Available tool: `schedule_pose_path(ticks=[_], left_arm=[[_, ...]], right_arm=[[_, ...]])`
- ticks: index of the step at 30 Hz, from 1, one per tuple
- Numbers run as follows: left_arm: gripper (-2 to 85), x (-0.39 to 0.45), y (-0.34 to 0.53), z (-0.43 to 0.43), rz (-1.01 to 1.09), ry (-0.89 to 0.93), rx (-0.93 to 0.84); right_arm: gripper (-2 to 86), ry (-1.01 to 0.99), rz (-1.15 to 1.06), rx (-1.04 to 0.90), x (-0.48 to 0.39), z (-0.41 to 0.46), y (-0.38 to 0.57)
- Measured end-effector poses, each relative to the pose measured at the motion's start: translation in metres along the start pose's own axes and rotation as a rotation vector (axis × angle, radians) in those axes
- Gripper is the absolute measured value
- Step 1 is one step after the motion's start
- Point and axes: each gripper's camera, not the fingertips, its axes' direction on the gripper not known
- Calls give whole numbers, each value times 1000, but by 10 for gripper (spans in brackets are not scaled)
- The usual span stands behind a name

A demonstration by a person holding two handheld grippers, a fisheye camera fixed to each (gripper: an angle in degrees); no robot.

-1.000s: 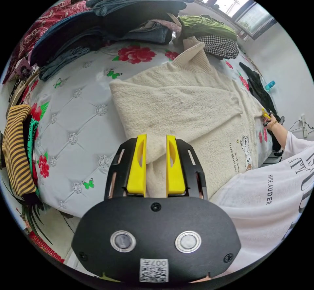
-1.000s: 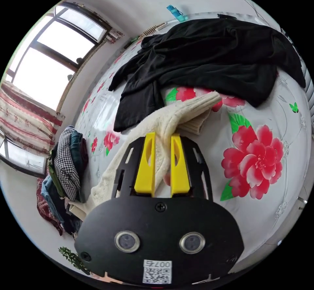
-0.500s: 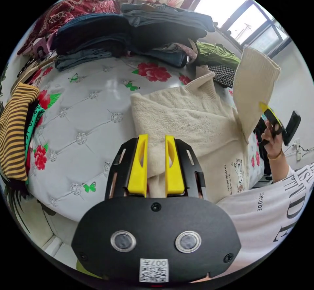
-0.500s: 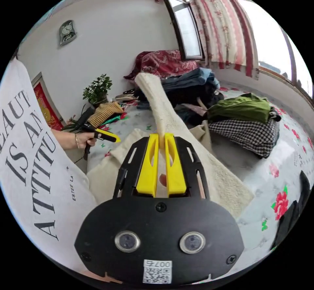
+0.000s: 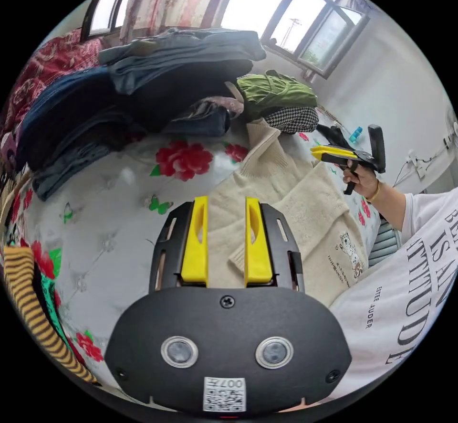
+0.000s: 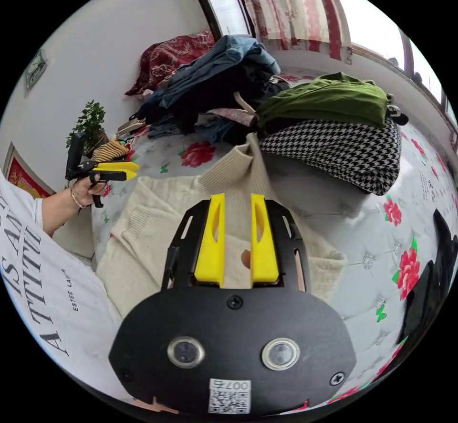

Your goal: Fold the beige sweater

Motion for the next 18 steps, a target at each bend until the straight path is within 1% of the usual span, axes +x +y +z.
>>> schedule_pose_path(ticks=[3, 5, 7, 8, 10, 11, 13, 15, 17, 18], left_arm=[[153, 30, -64, 48, 152, 62, -6], [156, 46, -92, 80, 211, 44, -42], [145, 50, -110, 114, 213, 13, -96], [117, 45, -116, 133, 183, 10, -145], [52, 32, -117, 143, 112, 18, -154], [23, 22, -113, 137, 79, 43, -126], [15, 8, -105, 115, 50, 132, -83], [9, -8, -86, 66, 47, 289, 10], [9, -4, -64, 23, 109, 378, 70], [10, 11, -46, -4, 202, 393, 82]], right_arm=[[77, -51, 3, -35, 27, 19, -39], [79, -87, -19, -73, 31, 39, -57], [74, -102, -57, -137, 32, 68, -72], [71, -112, -53, -146, 34, 74, -74], [51, -162, -4, -166, 49, 87, -80], [44, -175, -8, -152, 52, 84, -80], [20, -163, -49, -40, 59, 52, -75], [11, -210, -145, 39, 57, 14, -62], [7, -272, -236, 90, 52, -28, -40], [5, -320, -290, 99, 47, -56, -24]])
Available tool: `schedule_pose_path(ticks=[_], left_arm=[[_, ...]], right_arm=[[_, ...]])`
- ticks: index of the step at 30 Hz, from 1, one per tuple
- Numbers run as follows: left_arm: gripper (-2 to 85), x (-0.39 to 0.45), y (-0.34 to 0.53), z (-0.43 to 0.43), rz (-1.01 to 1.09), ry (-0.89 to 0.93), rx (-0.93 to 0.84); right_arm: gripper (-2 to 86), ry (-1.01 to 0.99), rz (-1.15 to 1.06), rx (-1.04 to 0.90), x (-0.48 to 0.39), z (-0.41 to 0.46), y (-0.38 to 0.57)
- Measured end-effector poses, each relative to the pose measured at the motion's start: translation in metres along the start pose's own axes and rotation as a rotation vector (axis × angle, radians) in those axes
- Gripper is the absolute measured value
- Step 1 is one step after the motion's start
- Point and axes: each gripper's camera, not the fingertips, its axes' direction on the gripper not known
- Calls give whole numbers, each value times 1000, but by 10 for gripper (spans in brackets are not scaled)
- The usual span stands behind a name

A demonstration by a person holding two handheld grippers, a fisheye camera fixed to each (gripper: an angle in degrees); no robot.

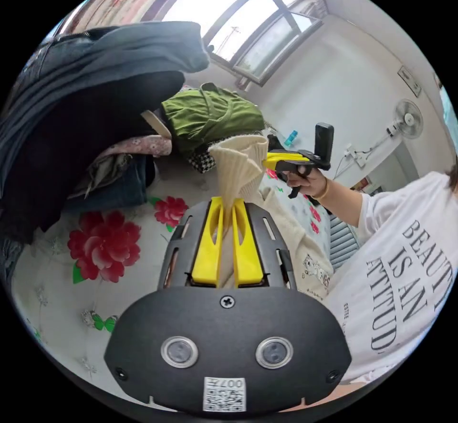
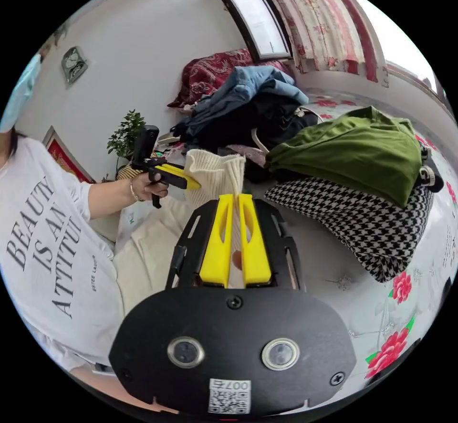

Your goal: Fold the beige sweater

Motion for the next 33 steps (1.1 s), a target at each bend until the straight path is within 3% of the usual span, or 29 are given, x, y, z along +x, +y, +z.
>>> schedule_pose_path(ticks=[5, 10, 16, 20, 22, 26, 30, 33], left_arm=[[41, 102, 66, -2, 249, -70, -164], [76, 120, 127, 70, 202, -182, -461], [72, 150, 117, -1, 100, -259, -309], [68, 142, 152, -34, -107, -291, -308], [68, 146, 176, -48, -194, -334, -304], [77, 173, 244, -91, -371, -436, -300], [102, 195, 312, -117, -581, -522, -364], [127, 202, 341, -122, -698, -467, -341]], right_arm=[[6, -24, -22, -234, -64, -18, 54], [23, -38, 297, -434, -45, 61, 127], [49, -29, 313, -179, -58, 6, 93], [61, -36, 342, -197, -59, 17, 93], [67, -49, 504, -236, -45, 14, 122], [74, -36, 664, -52, -57, -54, 181], [81, 135, 746, -150, -89, -103, 229], [88, 186, 805, -265, -99, -111, 255]])
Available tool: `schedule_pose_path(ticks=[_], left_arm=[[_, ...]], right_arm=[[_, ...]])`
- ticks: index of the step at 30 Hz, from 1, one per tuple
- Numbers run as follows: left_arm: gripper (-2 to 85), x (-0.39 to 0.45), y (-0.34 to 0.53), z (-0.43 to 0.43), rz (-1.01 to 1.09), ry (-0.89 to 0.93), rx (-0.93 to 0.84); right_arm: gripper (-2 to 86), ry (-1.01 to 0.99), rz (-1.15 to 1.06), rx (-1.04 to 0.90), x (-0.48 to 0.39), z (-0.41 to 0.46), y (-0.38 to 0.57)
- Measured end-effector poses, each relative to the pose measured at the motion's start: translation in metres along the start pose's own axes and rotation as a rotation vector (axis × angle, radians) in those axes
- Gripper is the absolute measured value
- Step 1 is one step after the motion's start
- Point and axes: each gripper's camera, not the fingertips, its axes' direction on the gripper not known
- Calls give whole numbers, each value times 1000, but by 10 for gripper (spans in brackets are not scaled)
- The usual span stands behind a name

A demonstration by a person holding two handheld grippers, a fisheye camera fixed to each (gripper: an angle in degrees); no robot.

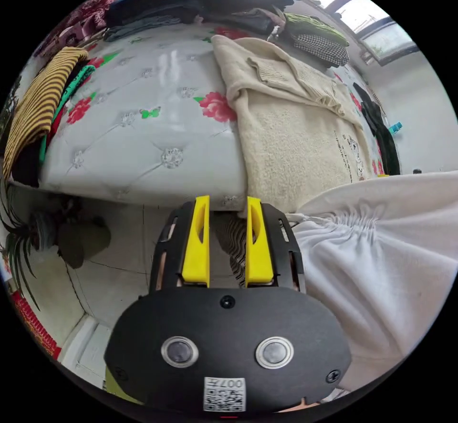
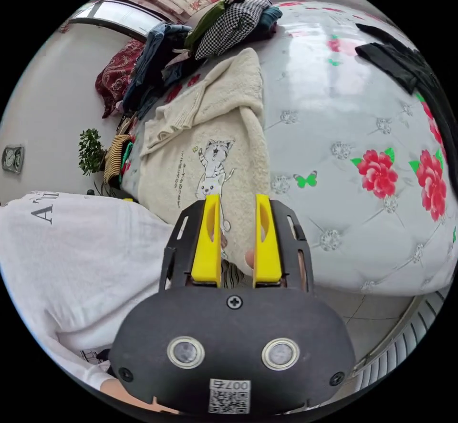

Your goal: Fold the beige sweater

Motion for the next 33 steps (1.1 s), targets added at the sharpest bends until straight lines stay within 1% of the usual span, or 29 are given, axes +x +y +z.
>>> schedule_pose_path(ticks=[2, 5, 6, 7, 10, 12, 13, 15, 16, 17, 19, 20, 21, 22, 23, 24, 25, 26, 27, 28, 29, 30, 31, 33], left_arm=[[142, 0, 4, 11, -16, 56, -33], [162, 12, -4, 33, 13, 120, -90], [167, 19, -10, 43, 43, 118, -119], [168, 22, -14, 48, 53, 113, -136], [164, 39, -36, 67, 95, 98, -202], [136, 47, -50, 80, 114, 49, -278], [123, 48, -52, 81, 121, 45, -291], [60, 48, -57, 75, 169, 76, -307], [58, 48, -57, 72, 186, 79, -306], [53, 48, -58, 64, 228, 98, -313], [51, 44, -61, 48, 277, 168, -329], [50, 39, -64, 31, 301, 235, -323], [49, 32, -70, 12, 309, 338, -315], [48, 27, -75, 2, 310, 402, -306], [47, 18, -86, -20, 317, 514, -275], [46, 6, -101, -45, 317, 599, -197], [46, -1, -111, -56, 315, 651, -155], [46, -15, -132, -76, 305, 765, -75], [47, -29, -157, -89, 269, 841, 9], [47, -36, -170, -94, 234, 853, 56], [50, -52, -194, -98, 118, 851, 155], [55, -69, -212, -94, -43, 837, 239], [58, -75, -218, -90, -117, 826, 274], [76, -87, -223, -73, -348, 791, 372]], right_arm=[[92, 28, 31, -55, 7, 6, 8], [97, 40, 74, -220, 13, 28, 6], [97, 56, 55, -278, 8, 37, 2], [96, 94, 19, -261, 0, 36, -3], [92, 59, 2, -362, -9, 46, -25], [86, -17, -12, -427, -12, 53, -36], [82, -18, -7, -464, -11, 58, -42], [64, 16, -43, -498, -14, 61, -49], [53, 29, -55, -511, -14, 62, -52], [47, 14, -67, -516, -15, 61, -53], [27, -85, -92, -518, -12, 53, -59], [23, -113, -91, -518, -10, 49, -61], [16, -180, -90, -516, -5, 40, -67], [11, -256, -91, -496, -1, 28, -76], [10, -294, -91, -472, 2, 20, -81], [8, -383, -91, -398, 6, 0, -97], [7, -466, -98, -314, 9, -19, -117], [7, -495, -101, -268, 9, -28, -128], [8, -541, -99, -163, 11, -44, -153], [10, -573, -60, -47, 14, -56, -178], [12, -585, -21, 13, 17, -59, -190], [17, -613, 51, 137, 22, -61, -211], [23, -598, 105, 239, 23, -59, -226], [35, -533, 162, 292, 17, -49, -241]])
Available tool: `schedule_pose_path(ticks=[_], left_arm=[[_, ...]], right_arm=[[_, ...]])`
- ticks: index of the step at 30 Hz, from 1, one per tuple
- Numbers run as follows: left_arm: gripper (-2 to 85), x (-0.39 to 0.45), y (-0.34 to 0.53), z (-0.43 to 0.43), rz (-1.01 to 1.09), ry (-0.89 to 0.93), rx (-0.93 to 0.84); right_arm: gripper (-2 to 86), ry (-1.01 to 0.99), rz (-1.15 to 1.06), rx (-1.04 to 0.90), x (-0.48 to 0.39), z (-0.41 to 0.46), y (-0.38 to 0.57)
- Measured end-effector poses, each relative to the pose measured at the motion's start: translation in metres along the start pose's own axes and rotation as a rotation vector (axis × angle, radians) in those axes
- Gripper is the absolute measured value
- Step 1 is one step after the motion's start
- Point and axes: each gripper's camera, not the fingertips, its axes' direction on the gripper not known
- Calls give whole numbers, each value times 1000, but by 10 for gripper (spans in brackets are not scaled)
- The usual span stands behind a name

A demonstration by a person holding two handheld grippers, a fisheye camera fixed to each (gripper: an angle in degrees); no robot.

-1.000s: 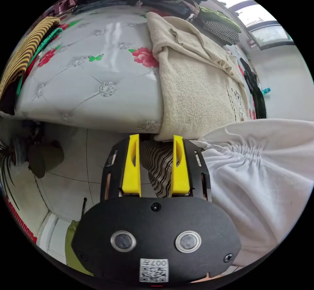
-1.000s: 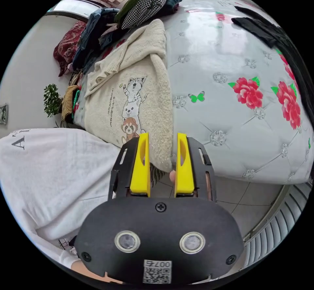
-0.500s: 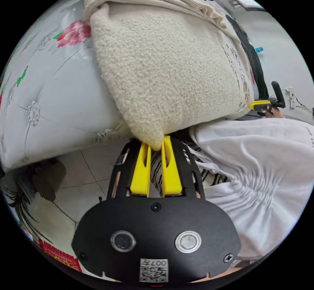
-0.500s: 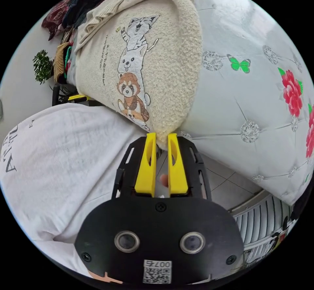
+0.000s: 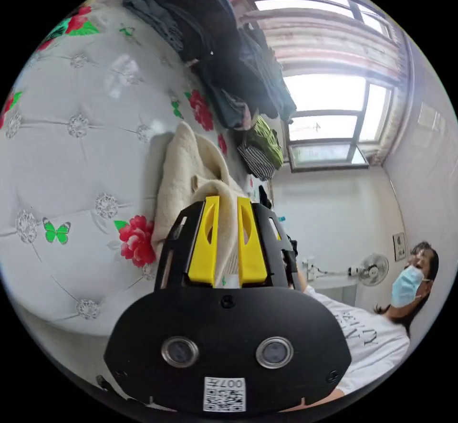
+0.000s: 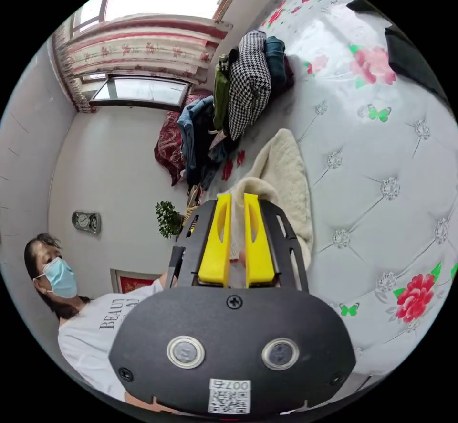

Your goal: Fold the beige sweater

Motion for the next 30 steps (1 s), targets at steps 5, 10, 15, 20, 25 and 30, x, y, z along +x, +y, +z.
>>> schedule_pose_path(ticks=[5, 10, 15, 20, 25, 30], left_arm=[[84, 42, 39, 16, 224, -282, 2], [106, 86, 79, 65, 520, -597, -134], [133, 113, 81, 143, 751, -795, -231], [69, 123, 79, 227, 935, -1116, -316], [24, 130, 25, 201, 704, -892, -219], [123, 67, -22, 149, 298, -600, -127]], right_arm=[[63, 243, -183, -28, -30, 39, 25], [77, 483, -311, -103, -35, 77, 56], [77, 586, -307, -129, -26, 108, 56], [53, 582, -286, -186, -22, 134, 53], [44, 475, -318, -124, -36, 107, 67], [73, 532, -299, -141, -28, 122, 64]])
